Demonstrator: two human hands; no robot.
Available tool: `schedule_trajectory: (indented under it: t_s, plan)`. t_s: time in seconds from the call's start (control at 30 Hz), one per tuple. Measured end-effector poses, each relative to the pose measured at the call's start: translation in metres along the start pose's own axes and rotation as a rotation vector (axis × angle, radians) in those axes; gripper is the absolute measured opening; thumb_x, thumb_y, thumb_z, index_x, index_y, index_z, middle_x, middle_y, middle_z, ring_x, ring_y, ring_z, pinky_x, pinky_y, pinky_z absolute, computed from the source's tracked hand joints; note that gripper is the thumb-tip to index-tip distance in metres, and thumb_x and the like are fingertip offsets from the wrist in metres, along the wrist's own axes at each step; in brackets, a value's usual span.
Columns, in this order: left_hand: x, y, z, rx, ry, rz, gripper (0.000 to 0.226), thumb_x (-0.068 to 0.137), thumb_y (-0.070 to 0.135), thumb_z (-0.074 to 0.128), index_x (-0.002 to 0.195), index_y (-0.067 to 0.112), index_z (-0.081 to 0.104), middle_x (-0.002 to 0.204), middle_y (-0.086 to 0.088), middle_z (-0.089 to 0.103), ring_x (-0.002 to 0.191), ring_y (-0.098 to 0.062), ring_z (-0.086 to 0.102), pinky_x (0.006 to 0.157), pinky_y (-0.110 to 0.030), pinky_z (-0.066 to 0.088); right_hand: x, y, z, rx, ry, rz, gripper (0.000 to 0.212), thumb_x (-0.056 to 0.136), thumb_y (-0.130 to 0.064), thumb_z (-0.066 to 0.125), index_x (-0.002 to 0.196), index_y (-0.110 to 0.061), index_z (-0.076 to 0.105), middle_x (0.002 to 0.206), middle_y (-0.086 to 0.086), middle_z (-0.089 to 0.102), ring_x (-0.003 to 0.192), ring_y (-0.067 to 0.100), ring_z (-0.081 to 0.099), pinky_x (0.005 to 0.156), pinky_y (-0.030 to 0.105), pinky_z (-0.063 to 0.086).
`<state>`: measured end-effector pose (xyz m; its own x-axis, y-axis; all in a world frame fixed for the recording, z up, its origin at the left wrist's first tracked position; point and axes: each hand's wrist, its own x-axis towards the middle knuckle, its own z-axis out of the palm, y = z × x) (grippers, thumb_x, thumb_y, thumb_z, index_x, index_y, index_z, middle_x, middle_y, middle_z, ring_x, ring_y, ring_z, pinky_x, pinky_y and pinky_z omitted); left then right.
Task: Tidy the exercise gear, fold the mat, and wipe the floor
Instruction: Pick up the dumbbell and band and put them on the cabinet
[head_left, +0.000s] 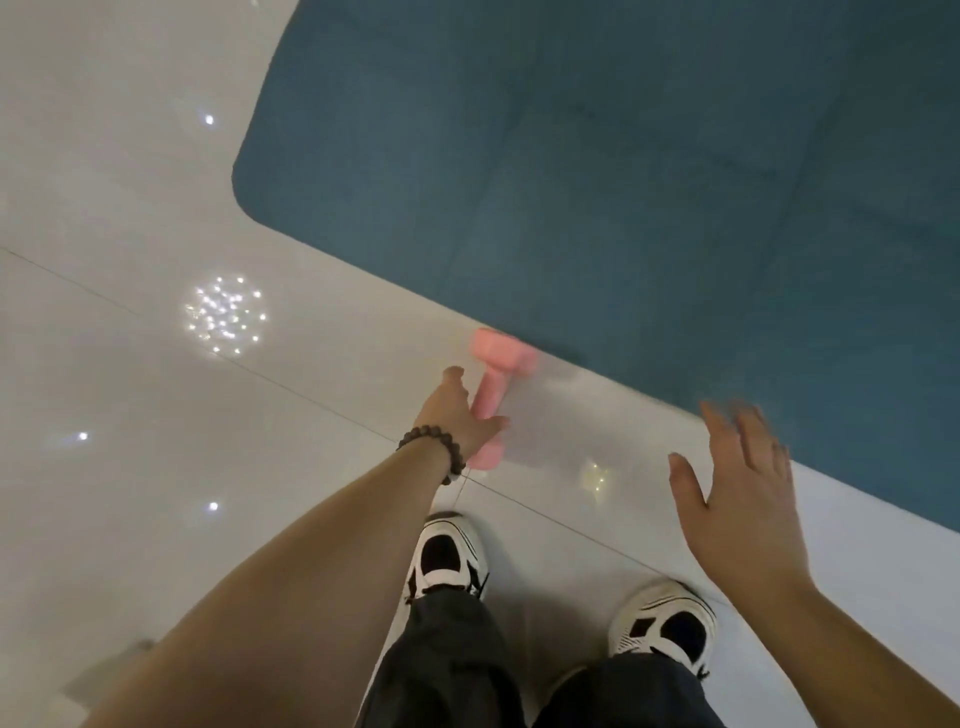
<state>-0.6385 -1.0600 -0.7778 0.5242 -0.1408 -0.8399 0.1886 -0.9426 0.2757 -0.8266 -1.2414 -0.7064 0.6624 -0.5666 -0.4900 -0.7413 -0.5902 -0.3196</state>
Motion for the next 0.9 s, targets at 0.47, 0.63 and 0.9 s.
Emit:
schedule_trajectory:
  t_s: [0.47, 0.63, 0.9]
  plan:
    - [-0.037, 0.012, 0.003, 0.101, 0.092, 0.053, 0.019, 0.078, 0.017, 0.060, 0.076, 0.024, 0.043, 0.077, 0.004, 0.057, 0.074, -0.021, 0.058, 0.064, -0.031, 0.044, -0.009, 0.006, -0.023, 0.111, 0.003, 0.026, 0.054, 0.095, -0.028, 0.049, 0.145, -0.019, 0.031, 0.154, 0.008, 0.024, 0.144, 0.025, 0.015, 0.114, 0.050, 0.025]
    - [-0.156, 0.081, -0.047, 0.110, 0.115, 0.135, 0.022, 0.077, 0.018, 0.062, 0.073, 0.024, 0.041, 0.074, 0.004, 0.054, 0.066, -0.015, 0.052, 0.056, -0.028, 0.034, -0.062, -0.026, -0.139, 0.104, 0.057, 0.001, 0.056, 0.095, -0.026, 0.050, 0.146, -0.018, 0.029, 0.155, 0.009, 0.022, 0.145, 0.025, 0.012, 0.117, 0.047, 0.020]
    - [-0.405, 0.217, -0.148, 0.153, 0.132, 0.291, 0.017, 0.078, 0.017, 0.062, 0.087, 0.019, 0.049, 0.087, 0.000, 0.058, 0.080, -0.025, 0.056, 0.067, -0.031, 0.040, -0.178, -0.059, -0.381, 0.030, 0.257, -0.062, 0.055, 0.094, -0.023, 0.051, 0.145, -0.014, 0.032, 0.154, 0.013, 0.025, 0.144, 0.029, 0.015, 0.118, 0.047, 0.014]
